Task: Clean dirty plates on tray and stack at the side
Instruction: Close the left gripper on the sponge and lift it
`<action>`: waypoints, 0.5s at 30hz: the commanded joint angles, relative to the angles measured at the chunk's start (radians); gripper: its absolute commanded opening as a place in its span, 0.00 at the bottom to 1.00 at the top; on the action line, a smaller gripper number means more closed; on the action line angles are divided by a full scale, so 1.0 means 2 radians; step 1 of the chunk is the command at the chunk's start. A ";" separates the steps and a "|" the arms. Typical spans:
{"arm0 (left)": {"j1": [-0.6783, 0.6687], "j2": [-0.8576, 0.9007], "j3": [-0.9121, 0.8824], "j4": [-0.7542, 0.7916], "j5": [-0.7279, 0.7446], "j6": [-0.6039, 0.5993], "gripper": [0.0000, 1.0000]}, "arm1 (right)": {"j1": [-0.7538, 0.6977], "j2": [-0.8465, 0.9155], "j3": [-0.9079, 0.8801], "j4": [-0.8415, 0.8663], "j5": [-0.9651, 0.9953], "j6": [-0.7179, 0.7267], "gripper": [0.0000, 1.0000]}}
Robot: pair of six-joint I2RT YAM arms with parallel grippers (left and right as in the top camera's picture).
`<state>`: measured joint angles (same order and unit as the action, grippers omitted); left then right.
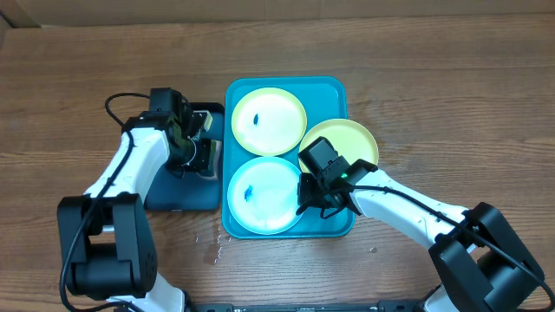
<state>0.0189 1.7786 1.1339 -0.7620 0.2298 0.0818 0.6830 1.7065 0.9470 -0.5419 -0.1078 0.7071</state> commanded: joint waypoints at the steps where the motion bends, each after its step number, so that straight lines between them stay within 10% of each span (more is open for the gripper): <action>1: -0.003 0.008 0.003 0.001 -0.019 0.003 0.04 | 0.001 0.001 -0.003 0.003 -0.001 0.002 0.04; 15: -0.003 0.018 0.003 -0.005 -0.033 0.000 0.23 | 0.001 0.001 -0.003 0.003 -0.002 0.002 0.16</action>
<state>0.0189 1.7985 1.1339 -0.7708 0.1917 0.0795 0.6830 1.7065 0.9470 -0.5415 -0.1081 0.7071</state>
